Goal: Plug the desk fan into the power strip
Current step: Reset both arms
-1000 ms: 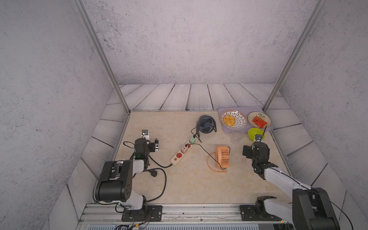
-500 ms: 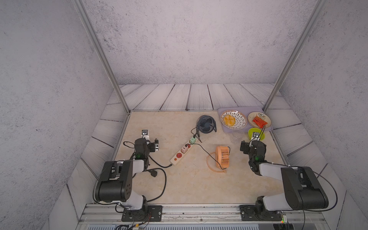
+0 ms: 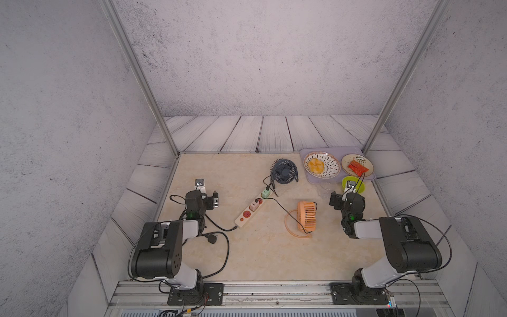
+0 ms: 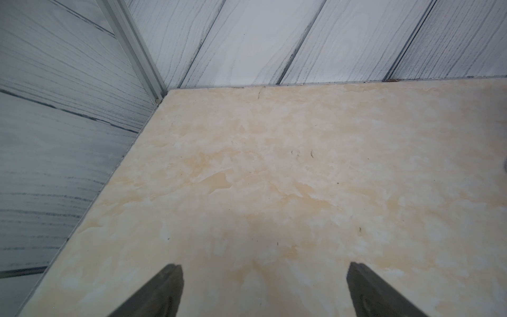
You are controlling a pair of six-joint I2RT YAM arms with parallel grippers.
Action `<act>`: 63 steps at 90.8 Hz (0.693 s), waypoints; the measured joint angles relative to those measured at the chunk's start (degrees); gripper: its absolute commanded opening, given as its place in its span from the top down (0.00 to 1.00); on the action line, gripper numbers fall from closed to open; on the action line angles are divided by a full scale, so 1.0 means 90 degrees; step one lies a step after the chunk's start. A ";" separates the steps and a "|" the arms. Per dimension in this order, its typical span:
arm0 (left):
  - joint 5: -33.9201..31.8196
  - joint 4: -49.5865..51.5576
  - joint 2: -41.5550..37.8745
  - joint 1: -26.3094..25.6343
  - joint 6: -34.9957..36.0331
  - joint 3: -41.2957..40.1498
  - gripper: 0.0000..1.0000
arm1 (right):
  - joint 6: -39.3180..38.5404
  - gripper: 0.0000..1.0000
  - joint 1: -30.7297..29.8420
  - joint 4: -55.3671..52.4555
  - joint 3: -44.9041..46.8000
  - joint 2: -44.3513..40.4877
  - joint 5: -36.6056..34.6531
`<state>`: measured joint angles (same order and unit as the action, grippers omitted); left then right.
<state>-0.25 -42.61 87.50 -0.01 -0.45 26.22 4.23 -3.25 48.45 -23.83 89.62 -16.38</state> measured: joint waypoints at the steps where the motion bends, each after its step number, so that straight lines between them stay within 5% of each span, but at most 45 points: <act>1: 0.0000 0.0000 0.0000 0.0000 0.0000 0.0000 0.00 | 0.0000 0.01 0.0000 0.0015 0.0000 0.0000 0.0000; 49: 0.0000 0.0000 0.0000 0.0000 0.0000 0.0000 0.00 | -0.0124 0.01 0.0000 0.0141 0.0464 -0.0901 0.0262; 63: 0.0000 0.0002 0.0000 0.0000 0.0000 0.0000 0.00 | -0.0044 0.01 0.0000 0.0340 0.0270 -0.0121 0.0117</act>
<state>-0.25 -42.59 87.50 -0.01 -0.45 26.22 3.84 -3.25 51.51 -21.41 88.53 -15.33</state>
